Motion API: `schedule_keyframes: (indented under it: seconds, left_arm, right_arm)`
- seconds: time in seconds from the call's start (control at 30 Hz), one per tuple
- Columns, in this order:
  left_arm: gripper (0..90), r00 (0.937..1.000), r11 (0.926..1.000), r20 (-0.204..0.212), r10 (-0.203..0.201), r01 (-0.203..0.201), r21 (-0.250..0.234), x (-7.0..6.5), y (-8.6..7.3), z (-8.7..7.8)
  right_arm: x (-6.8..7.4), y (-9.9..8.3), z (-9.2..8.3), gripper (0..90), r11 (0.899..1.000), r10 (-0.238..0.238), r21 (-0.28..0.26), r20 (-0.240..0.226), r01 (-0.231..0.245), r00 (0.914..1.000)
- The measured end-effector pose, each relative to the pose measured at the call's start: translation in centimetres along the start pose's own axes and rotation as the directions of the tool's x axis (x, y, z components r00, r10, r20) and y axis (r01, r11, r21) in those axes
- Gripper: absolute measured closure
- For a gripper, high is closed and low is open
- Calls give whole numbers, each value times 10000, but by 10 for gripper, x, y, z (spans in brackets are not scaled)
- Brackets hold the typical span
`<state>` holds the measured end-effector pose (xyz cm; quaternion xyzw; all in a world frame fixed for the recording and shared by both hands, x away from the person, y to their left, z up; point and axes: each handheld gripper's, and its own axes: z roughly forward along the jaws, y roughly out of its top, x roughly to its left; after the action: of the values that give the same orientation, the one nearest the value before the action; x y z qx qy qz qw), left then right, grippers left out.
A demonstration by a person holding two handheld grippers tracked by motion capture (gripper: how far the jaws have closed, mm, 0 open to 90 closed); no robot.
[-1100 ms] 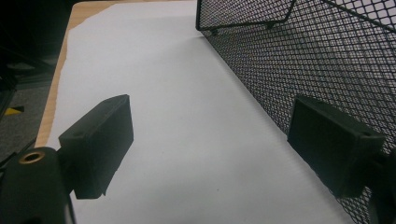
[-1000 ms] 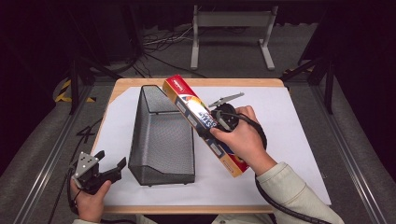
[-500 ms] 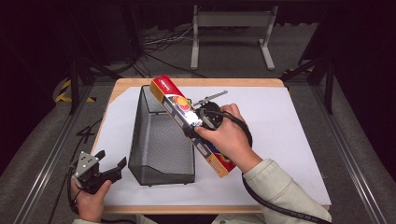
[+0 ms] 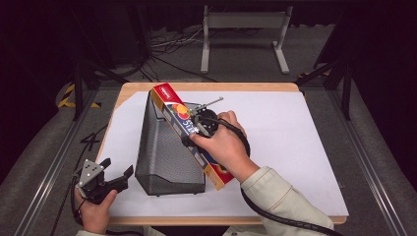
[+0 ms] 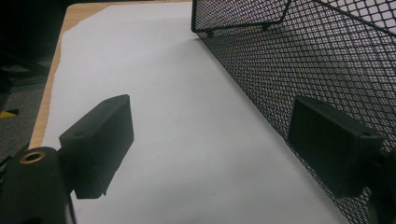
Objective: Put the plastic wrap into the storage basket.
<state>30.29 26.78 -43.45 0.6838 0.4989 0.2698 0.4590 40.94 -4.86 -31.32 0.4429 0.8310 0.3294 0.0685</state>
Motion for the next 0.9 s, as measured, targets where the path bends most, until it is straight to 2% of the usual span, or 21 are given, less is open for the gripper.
schedule_keyframes:
  seconds: [0.03, 0.17, 0.27, 0.47, 0.9]
  left_arm:
    - [153, 10000, 10000, 2, -7, 7, -15, 0, 0, 0]
    - [153, 10000, 10000, -6, -16, 16, -41, 0, 0, 0]
    - [153, 10000, 10000, -12, -14, 14, -12, 1, 0, -1]
    - [153, 10000, 10000, -17, -25, 25, -37, 1, -1, -1]
    - [153, 10000, 10000, 21, 12, -12, 3, 1, -1, -1]
  right_arm:
    - [2, 1, 6, 405, 9996, 190, 192, 78, -191, 9998]
    - [3, 1, 11, 404, 9988, 353, 319, 164, -358, 9992]
    - [3, 3, 19, 404, 9961, 661, 569, 323, -678, 9973]
    - [3, 2, 30, 403, 9918, 879, 894, 447, -916, 9951]
    - [7, 3, 47, 402, 9822, 865, 1612, 698, -968, 9938]
